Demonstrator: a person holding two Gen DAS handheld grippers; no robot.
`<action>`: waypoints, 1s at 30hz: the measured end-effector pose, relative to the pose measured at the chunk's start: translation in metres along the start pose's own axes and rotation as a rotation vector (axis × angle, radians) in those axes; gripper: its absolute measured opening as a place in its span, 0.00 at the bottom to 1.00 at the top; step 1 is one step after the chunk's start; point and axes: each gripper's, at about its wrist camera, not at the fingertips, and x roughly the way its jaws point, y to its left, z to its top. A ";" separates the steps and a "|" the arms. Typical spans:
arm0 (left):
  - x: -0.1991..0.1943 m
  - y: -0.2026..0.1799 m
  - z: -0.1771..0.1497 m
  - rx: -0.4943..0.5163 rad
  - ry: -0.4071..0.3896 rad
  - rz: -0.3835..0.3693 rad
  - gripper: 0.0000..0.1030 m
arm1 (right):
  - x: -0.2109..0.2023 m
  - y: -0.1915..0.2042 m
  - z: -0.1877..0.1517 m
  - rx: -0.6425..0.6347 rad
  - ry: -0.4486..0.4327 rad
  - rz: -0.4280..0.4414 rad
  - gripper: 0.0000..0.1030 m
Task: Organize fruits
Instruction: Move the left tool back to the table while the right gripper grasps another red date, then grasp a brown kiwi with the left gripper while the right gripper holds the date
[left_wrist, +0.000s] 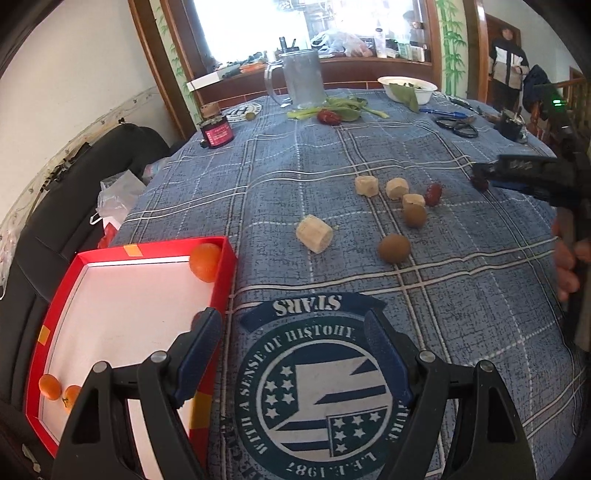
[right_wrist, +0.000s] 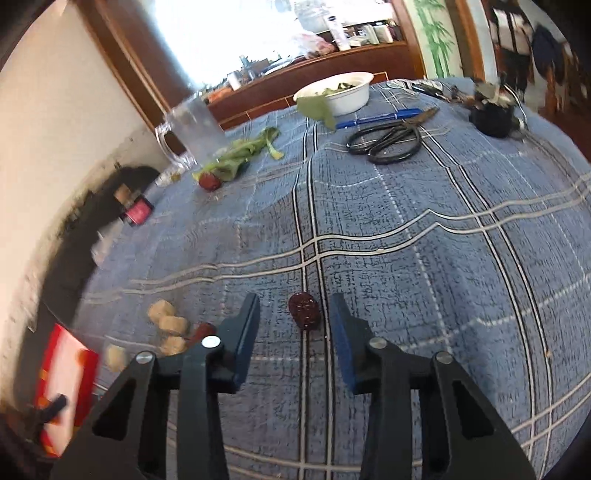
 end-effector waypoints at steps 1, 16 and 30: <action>0.001 -0.001 0.000 0.002 0.002 -0.005 0.77 | 0.003 0.000 -0.001 -0.008 0.005 -0.009 0.38; 0.001 -0.013 0.016 0.017 0.009 -0.072 0.77 | 0.010 0.016 -0.003 -0.131 0.035 -0.171 0.19; 0.036 -0.045 0.046 0.016 0.071 -0.158 0.60 | -0.021 0.002 0.006 -0.005 -0.012 -0.088 0.19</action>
